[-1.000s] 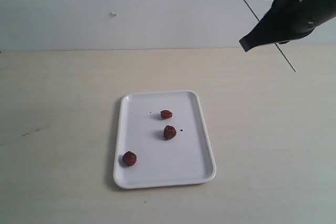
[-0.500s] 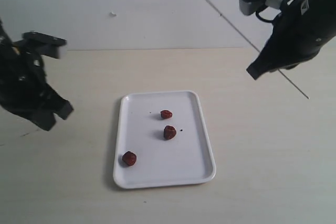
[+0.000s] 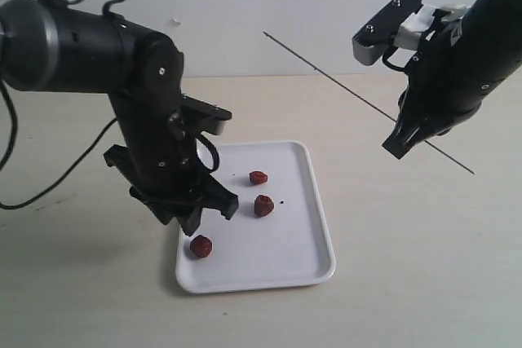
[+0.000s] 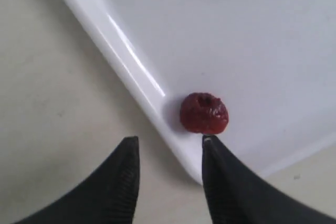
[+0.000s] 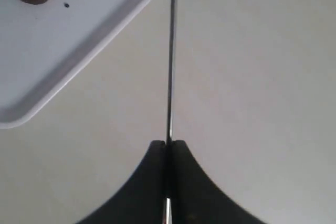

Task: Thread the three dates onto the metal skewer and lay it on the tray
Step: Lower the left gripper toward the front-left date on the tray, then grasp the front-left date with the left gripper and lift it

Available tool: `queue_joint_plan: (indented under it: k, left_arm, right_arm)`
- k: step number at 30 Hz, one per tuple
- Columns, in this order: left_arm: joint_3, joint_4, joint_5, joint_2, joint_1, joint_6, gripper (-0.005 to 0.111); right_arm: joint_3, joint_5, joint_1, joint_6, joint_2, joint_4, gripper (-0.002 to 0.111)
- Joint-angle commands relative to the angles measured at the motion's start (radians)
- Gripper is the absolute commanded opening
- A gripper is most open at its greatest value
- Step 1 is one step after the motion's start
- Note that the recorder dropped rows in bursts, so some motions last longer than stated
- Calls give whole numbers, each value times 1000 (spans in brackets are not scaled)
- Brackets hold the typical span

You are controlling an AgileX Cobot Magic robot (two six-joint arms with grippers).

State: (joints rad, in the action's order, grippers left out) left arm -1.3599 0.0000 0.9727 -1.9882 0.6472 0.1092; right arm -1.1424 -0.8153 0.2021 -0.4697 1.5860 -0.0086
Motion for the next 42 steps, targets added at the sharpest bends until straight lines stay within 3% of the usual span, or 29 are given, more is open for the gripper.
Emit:
queue_joint_plan:
  k: [1, 15, 25, 42]
  left_arm:
    - [-69, -14, 40, -49, 11, 94, 44]
    - [-83, -116, 10, -98, 23, 122, 49]
    - [-83, -22, 5, -100, 25, 101, 49]
    - [-18, -13, -52, -100, 42, 98, 49]
  right_arm:
    - [2, 25, -7, -8, 27, -31, 0]
    - [2, 29, -7, -8, 32, -28, 0]
    - [2, 29, -7, -8, 32, -28, 0]
    - [2, 40, -7, -8, 32, -25, 0]
